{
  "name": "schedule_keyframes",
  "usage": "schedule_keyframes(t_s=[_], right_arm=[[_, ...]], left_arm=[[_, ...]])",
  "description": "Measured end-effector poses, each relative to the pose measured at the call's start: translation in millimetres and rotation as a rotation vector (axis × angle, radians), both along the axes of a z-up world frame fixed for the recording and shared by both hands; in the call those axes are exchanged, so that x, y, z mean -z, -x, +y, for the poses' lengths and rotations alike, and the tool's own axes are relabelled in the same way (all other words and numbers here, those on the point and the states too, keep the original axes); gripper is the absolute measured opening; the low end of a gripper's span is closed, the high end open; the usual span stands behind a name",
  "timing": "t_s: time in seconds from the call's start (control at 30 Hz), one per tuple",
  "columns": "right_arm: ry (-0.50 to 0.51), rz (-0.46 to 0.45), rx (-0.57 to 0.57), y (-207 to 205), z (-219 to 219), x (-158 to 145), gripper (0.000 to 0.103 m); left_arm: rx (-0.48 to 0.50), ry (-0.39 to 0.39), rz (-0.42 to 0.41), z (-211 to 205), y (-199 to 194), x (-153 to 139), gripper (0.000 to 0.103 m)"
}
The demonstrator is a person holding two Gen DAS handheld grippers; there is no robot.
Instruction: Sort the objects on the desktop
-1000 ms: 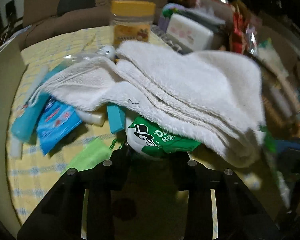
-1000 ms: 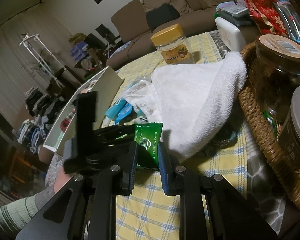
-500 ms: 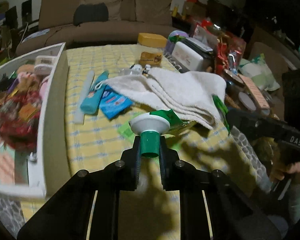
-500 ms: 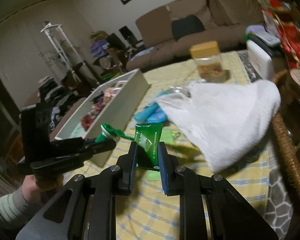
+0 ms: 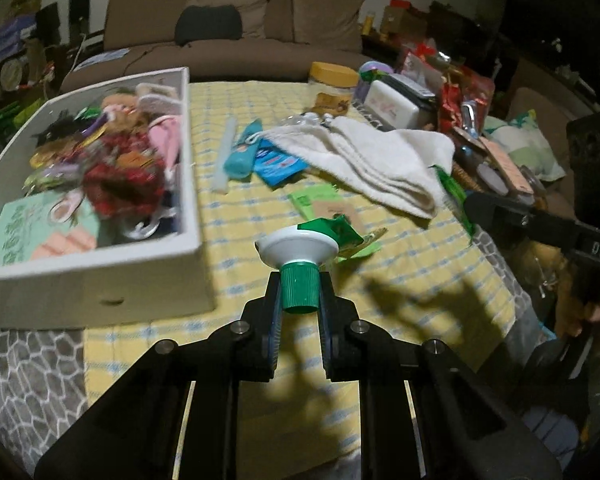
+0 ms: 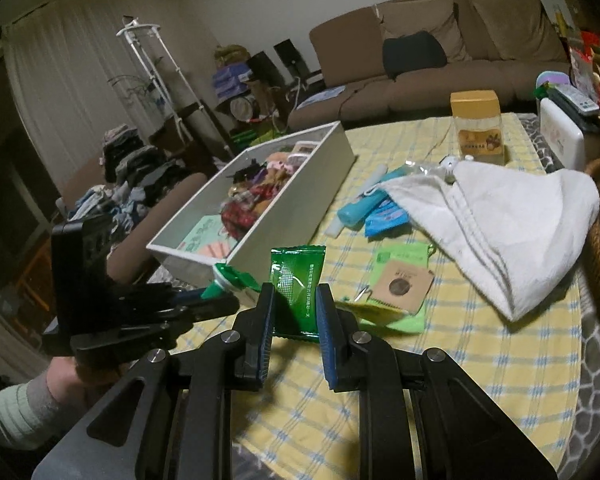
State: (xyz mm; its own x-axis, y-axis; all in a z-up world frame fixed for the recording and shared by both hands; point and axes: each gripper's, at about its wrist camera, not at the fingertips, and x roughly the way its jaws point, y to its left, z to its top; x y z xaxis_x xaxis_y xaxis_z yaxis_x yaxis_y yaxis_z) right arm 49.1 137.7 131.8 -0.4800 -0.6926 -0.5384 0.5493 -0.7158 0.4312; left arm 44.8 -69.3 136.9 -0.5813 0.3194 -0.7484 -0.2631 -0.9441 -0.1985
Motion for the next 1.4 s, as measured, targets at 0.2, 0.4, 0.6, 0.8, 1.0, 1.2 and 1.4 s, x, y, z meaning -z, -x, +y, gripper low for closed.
schedule_keyframes(t_s=[0.2,0.4,0.6,0.8,1.0,1.2,1.4], right_arm=[[-0.007,-0.007,-0.011,-10,-7,-4,0.020],[-0.012,-0.017,-0.029,-15,-22,-4,0.020],[-0.026,-0.038,-0.031,-19,-27,4,0.020],[-0.009,-0.066,-0.025,-20,-24,13,0.020],[-0.042,-0.031,-0.041,-28,-22,11,0.020],[-0.088,0.050,-0.072,-42,-26,9,0.020],[-0.092,0.100,-0.112,-53,-38,6,0.020]], left_arm=[[0.025,0.063,-0.035,-7,-19,15,0.020],[0.007,0.033,-0.096,-11,-22,34,0.051],[0.010,0.046,-0.119,-8,-25,55,0.058],[0.009,0.068,-0.124,5,-15,67,0.058],[0.029,-0.217,-0.108,-13,-18,36,0.057],[0.101,-0.644,-0.182,-36,-5,11,0.057],[0.135,-0.821,-0.255,-25,6,15,0.046]])
